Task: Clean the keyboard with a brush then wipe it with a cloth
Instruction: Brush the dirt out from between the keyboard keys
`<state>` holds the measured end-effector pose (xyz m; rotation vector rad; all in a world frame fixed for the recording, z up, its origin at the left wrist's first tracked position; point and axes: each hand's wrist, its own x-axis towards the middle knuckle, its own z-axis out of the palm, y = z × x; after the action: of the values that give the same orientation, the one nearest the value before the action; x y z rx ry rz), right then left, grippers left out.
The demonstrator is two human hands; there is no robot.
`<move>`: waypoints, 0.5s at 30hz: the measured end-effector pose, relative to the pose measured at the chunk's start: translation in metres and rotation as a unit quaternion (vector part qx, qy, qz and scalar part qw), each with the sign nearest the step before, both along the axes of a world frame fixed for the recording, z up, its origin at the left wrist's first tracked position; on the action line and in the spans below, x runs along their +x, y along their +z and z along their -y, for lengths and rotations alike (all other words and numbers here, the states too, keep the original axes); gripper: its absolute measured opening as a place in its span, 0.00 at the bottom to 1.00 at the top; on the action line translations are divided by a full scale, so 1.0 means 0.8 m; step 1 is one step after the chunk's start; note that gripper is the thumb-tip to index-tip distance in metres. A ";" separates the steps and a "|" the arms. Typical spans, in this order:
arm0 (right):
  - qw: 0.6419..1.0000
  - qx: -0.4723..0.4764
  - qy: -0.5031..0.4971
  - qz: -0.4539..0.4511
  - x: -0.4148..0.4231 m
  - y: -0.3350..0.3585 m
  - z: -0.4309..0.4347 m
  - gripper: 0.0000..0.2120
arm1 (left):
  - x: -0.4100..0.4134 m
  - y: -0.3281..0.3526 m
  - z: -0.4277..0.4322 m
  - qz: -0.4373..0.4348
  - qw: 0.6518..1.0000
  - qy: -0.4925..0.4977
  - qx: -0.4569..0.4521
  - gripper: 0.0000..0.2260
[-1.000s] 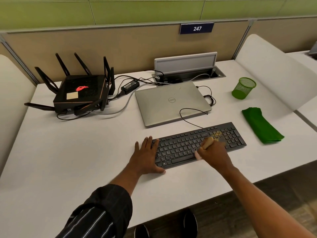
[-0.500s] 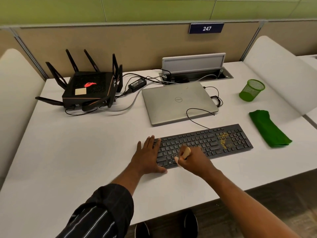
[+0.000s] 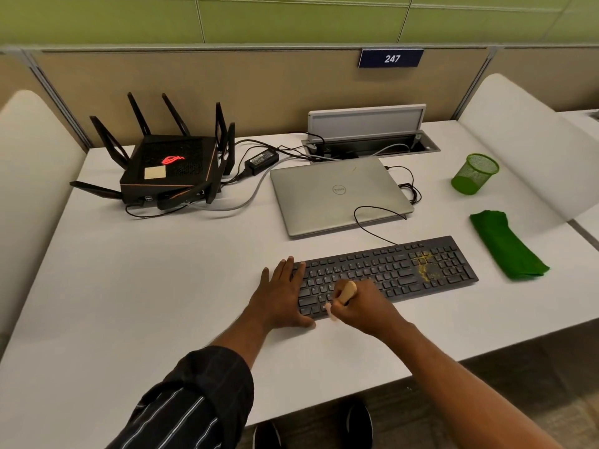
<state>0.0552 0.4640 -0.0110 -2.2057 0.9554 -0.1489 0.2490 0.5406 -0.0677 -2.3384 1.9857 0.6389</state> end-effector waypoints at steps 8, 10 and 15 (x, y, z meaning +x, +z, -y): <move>0.999 -0.020 0.017 -0.022 0.007 0.003 -0.005 0.06 | 0.003 0.000 -0.004 0.002 1.000 -0.003 0.000 0.58; 1.000 -0.011 0.008 0.003 0.012 0.005 -0.006 0.05 | 0.004 0.001 -0.006 0.002 1.000 -0.006 0.001 0.58; 0.999 -0.031 0.022 0.003 0.021 -0.001 -0.012 0.04 | 0.006 0.001 -0.010 0.004 1.000 -0.009 -0.005 0.58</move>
<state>0.0718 0.4732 -0.0118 -2.2799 0.9094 -0.1678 0.2537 0.5485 -0.0667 -2.3225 2.0077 0.6203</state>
